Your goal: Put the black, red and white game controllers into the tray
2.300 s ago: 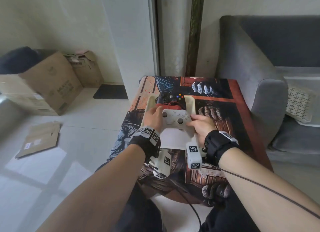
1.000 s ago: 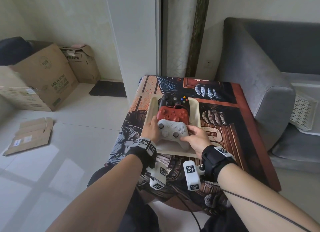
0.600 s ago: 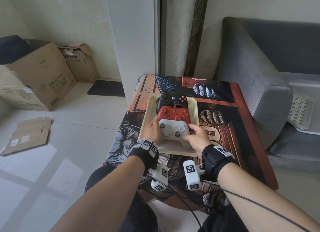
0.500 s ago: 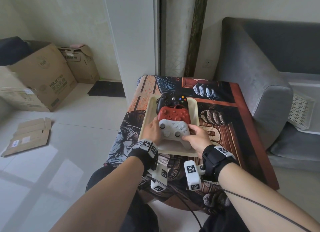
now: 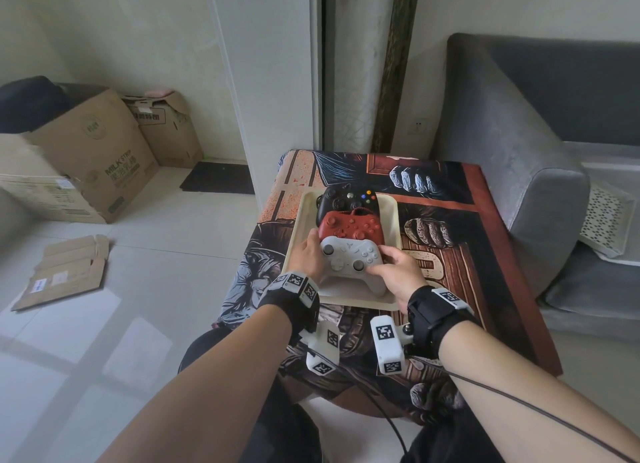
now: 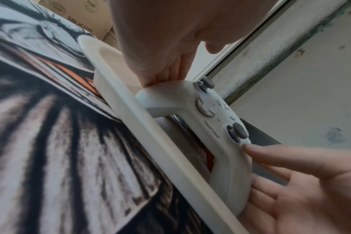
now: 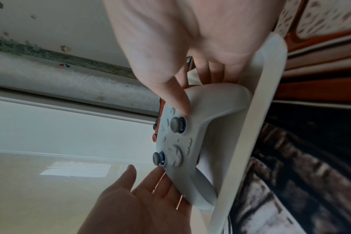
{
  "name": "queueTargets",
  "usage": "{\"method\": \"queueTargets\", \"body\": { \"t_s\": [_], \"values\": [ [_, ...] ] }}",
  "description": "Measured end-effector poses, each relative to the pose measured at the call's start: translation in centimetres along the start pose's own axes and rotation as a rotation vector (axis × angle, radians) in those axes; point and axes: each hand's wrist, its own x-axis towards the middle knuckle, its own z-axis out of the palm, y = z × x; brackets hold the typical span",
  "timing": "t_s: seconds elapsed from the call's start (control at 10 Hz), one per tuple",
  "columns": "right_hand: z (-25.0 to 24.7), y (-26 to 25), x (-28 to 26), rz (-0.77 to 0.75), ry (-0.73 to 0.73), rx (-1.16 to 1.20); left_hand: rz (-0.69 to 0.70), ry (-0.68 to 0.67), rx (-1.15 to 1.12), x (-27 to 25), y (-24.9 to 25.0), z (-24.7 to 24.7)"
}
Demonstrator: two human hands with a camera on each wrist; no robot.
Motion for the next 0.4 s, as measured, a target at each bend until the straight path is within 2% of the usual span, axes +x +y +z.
{"method": "queueTargets", "body": {
  "t_s": [0.3,0.4],
  "values": [
    [-1.5,-3.0,-1.9,-0.101,-0.003,0.035,0.028,0.026,-0.021,0.4,0.1,-0.1],
    [-3.1,-5.1,-2.5,-0.184,0.053,0.080,0.039,0.052,-0.125,0.3,-0.4,-0.3]
  ]
}}
